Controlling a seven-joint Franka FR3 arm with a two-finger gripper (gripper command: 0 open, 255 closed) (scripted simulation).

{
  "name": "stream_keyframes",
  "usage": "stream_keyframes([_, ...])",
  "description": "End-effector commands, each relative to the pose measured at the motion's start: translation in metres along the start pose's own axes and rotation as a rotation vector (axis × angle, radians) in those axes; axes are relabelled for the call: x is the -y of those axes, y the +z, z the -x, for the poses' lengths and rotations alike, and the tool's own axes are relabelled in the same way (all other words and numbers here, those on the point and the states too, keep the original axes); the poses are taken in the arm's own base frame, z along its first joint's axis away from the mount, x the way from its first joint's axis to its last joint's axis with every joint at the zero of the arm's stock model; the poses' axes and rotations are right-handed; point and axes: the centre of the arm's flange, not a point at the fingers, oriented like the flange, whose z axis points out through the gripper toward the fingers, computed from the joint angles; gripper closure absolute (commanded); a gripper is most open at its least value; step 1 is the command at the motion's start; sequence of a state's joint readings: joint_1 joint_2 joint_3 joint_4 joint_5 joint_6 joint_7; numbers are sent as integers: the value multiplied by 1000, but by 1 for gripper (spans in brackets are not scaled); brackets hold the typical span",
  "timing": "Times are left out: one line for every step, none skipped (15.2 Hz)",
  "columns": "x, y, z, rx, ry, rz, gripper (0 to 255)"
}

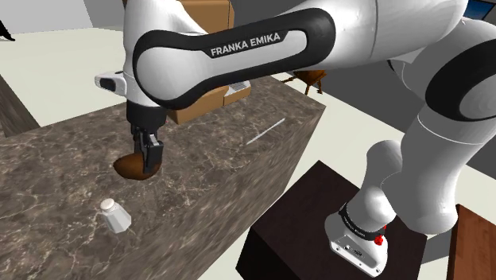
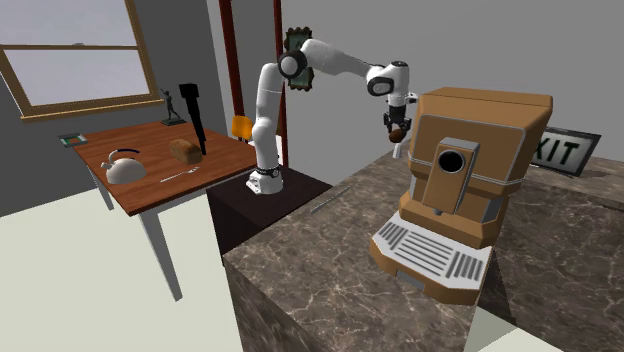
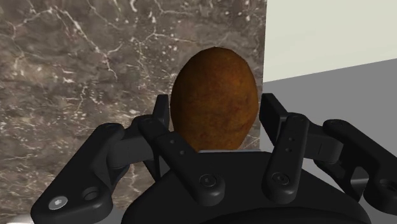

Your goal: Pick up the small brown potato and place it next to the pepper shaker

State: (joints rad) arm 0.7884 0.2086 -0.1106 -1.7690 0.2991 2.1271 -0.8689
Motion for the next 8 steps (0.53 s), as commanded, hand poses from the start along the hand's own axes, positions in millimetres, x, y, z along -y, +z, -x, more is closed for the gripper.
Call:
stream_keyframes([-1, 10, 3, 0, 0, 0, 255])
stream_keyframes([-2, 15, 4, 0, 0, 0, 255])
stream_keyframes([-2, 20, 6, 0, 0, 0, 255])
stream_keyframes([-2, 25, 7, 0, 0, 0, 255])
stream_keyframes([-3, 30, 9, 0, 0, 0, 255])
stream_keyframes([-3, 35, 10, 0, 0, 0, 255])
stream_keyframes([-3, 40, 12, 0, 0, 0, 255])
stream_keyframes([-4, 45, 13, 0, 0, 0, 255])
